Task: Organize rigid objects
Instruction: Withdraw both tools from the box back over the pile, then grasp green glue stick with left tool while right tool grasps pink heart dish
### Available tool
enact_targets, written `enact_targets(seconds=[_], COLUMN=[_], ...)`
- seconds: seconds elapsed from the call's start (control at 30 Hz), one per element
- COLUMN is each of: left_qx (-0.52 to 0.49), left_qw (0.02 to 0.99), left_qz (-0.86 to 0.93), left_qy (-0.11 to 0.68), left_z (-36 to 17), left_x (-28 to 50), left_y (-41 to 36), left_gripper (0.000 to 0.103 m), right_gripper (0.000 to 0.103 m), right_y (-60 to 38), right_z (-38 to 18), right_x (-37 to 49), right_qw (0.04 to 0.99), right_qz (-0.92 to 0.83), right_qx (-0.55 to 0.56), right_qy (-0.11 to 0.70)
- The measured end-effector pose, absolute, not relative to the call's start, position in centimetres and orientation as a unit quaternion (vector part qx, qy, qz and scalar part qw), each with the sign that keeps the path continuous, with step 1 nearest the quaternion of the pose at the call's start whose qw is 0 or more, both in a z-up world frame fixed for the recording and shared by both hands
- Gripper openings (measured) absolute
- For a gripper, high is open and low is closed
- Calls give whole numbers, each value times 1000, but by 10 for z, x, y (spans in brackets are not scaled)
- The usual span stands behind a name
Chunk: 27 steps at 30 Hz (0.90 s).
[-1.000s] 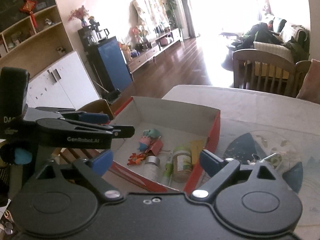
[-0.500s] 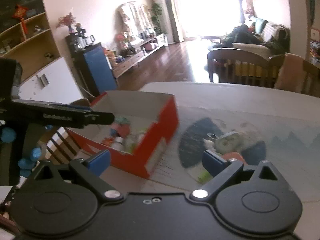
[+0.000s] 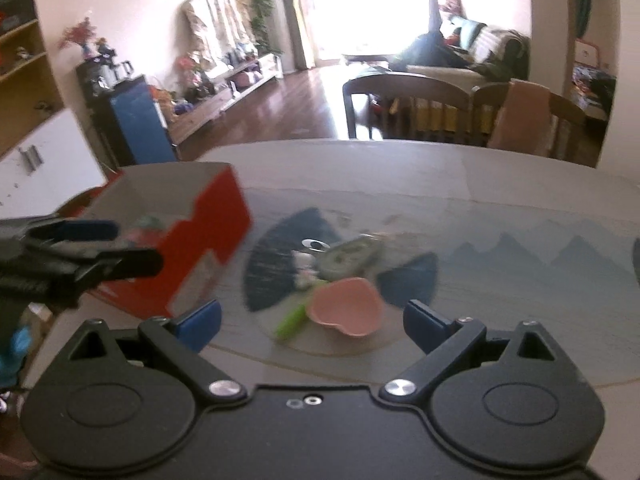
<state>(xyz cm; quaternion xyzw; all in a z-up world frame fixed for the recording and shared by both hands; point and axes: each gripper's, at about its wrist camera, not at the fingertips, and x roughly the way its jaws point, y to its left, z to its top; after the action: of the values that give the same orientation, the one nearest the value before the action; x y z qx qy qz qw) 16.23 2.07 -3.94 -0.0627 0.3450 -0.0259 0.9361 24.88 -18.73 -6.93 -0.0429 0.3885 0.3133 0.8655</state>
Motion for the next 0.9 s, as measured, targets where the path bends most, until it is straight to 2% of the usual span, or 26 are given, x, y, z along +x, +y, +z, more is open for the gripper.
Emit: enact_targets(seconds=[0.4, 0.73, 0.9], left_qx=[-33, -39, -33], left_qw=[928, 920, 918], left_qz=[-7, 22, 24], left_qy=[371, 389, 394], left_z=[-106, -147, -159], left_x=[186, 209, 218], left_y=[-36, -34, -32], left_gripper=[102, 102, 102], right_gripper=[97, 95, 91], right_y=[-170, -140, -128], right_z=[-112, -149, -159], right_x=[303, 328, 334], right_qw=[833, 803, 800], right_qz=[314, 308, 296], right_qx=[-52, -63, -75], right_qy=[453, 506, 516])
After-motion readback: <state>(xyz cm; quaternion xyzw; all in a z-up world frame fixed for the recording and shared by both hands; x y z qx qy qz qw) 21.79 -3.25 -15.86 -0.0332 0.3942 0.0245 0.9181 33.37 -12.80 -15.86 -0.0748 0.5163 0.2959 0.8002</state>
